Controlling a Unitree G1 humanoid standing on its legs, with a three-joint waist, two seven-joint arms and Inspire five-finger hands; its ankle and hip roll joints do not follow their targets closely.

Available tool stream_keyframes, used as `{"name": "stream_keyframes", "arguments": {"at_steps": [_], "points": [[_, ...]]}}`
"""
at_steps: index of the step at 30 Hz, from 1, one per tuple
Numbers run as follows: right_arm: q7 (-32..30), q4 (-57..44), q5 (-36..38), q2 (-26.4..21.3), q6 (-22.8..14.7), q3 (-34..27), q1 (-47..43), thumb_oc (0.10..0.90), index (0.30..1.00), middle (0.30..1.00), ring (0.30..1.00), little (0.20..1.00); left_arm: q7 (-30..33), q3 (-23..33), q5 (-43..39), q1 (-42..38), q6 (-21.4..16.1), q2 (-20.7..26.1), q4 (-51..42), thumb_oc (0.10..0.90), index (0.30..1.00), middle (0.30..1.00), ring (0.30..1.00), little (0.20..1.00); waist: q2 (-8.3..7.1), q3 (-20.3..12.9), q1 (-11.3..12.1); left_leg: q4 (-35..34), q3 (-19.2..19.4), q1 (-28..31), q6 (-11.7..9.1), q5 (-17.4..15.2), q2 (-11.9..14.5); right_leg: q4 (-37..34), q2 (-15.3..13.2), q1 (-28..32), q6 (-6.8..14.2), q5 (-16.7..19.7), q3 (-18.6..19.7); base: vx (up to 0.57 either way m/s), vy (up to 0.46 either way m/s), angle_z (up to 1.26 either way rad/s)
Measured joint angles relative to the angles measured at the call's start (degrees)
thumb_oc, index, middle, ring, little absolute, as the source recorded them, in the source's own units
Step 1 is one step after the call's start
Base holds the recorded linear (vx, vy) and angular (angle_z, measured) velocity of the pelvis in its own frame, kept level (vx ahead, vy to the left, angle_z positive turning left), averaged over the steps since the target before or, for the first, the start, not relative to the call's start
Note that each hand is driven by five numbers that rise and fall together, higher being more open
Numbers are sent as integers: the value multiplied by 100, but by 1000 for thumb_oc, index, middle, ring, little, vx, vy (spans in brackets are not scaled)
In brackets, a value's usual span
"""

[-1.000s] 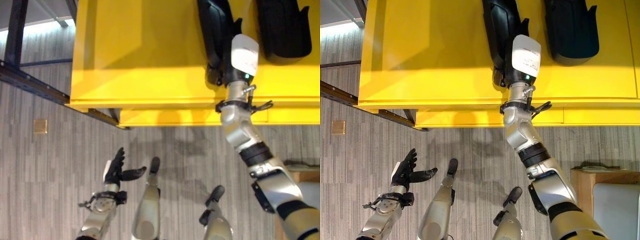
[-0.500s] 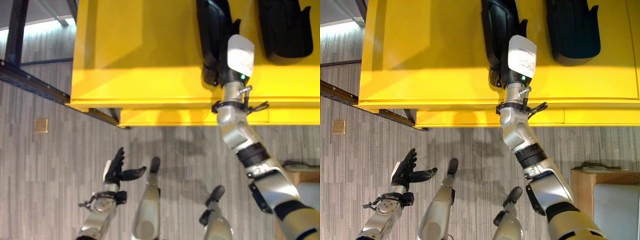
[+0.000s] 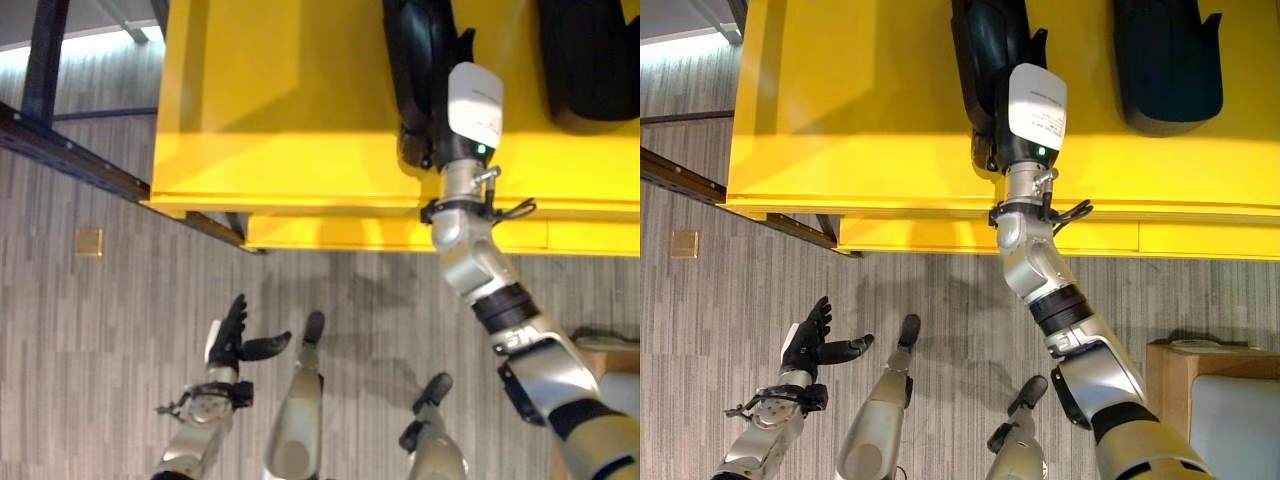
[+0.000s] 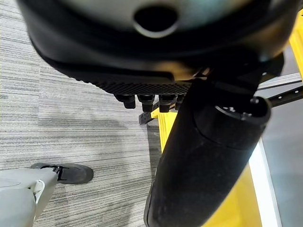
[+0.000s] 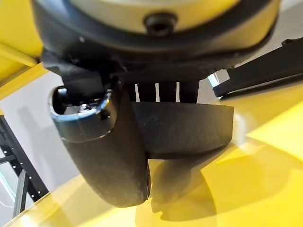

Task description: Move parts from the plastic box to the shelf.

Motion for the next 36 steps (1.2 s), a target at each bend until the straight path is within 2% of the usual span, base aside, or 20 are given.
{"name": "stream_keyframes", "arguments": {"at_steps": [10, 11, 25, 32, 35, 36], "points": [[54, 0, -1, 115, -24, 135, -56, 400, 300, 300, 300, 300, 27, -1, -3, -1, -1, 0, -1, 900, 1000, 1000, 1000, 1000, -1, 0, 32, 0, -24, -8, 0, 1, -6, 1, 0, 12, 0, 0, -28, 0, 0, 0], [53, 0, 0, 119, -24, 161, -56, 900, 1000, 1000, 1000, 1000, 28, -2, -4, -1, -1, 0, -1, 900, 1000, 1000, 1000, 1000, -1, 0, 29, 0, -24, -8, 0, 1, -6, 2, 0, 12, 0, 0, -28, 0, 0, 0], [54, -15, 417, 349, -117, 154, -48, 900, 1000, 1000, 1000, 1000, 117, -17, -4, -5, 0, -1, -4, 900, 1000, 1000, 1000, 1000, -1, 0, -11, 5, -22, -9, 1, 1, -6, 11, 0, 8, 0, 0, -21, 0, 0, 0], [59, -926, 1227, 404, -183, 161, 104, 900, 1000, 1000, 1000, 1000, 150, -20, 2, -4, 23, -13, -13, 900, 1000, 1000, 1000, 1000, -7, 2, -162, 5, -11, -14, 1, 1, -1, 22, 0, -11, 4, 3, -6, 1, 0, 0], [56, -1421, 1442, 458, -337, 157, 250, 900, 1000, 1000, 1000, 1000, 158, -30, 4, 1, 29, -22, -12, 900, 1000, 1000, 1000, 1000, -26, 3, -185, 5, 15, -12, 3, -1, 4, 34, 0, -37, 25, 19, 48, 5, -3, -5], [57, -1719, 1588, 533, -516, 174, 295, 900, 1000, 1000, 1000, 1000, 173, -35, 5, 2, 45, -24, -14, 900, 1000, 1000, 1000, 1000, -60, 4, -247, 6, 28, -5, 4, -1, 10, 48, 0, -49, 25, 20, 81, 6, -9, -5]]}}
